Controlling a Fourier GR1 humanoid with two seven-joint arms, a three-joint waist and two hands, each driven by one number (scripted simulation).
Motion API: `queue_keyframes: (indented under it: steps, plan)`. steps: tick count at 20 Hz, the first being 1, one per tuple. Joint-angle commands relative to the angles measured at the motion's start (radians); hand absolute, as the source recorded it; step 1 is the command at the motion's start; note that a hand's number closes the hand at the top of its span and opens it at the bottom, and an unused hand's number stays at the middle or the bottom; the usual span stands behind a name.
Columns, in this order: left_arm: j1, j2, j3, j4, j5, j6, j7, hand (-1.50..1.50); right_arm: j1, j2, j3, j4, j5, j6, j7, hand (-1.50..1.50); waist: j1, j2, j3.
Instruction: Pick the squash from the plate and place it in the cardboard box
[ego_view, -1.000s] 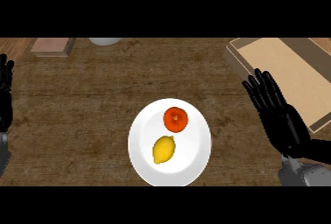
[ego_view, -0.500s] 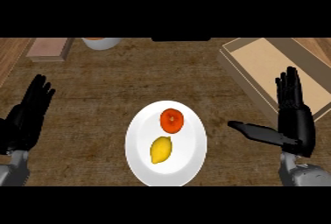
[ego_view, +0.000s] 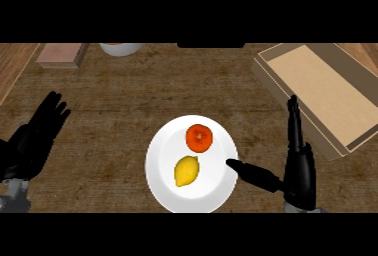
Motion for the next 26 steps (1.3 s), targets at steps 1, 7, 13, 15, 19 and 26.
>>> queue_keyframes:
  steps: [1,7,13,15,19,26]
  plan:
    - [0.007,-0.019,-0.018,-0.019,-0.002,0.002,0.006,0.00,0.001,-0.070,0.065,0.043,0.196,0.108,0.236,-1.50,0.001,0.002,-0.005]
    - [0.017,-0.026,-0.026,-0.010,-0.007,-0.006,0.000,0.00,-0.121,-0.103,0.105,0.020,0.341,0.422,0.620,-1.50,0.011,0.003,-0.007]
    - [0.031,-0.023,-0.024,-0.047,-0.003,-0.010,0.017,0.00,-0.329,0.065,0.167,0.023,0.357,0.757,1.033,-1.50,0.034,0.003,0.001]
    - [0.009,-0.002,-0.004,-0.033,-0.002,-0.019,0.033,0.00,-0.430,0.130,0.142,0.025,0.321,0.868,1.150,-1.50,0.025,0.006,0.003]
    - [0.038,-0.017,-0.002,-0.048,-0.008,-0.030,0.017,0.00,-0.535,0.206,0.140,0.102,0.224,0.852,1.301,-1.50,0.029,0.007,0.005]
    - [0.071,-0.023,0.021,-0.090,-0.024,-0.022,0.022,0.00,-0.590,0.209,0.082,0.237,0.148,0.869,1.291,-1.50,0.024,0.008,0.006]
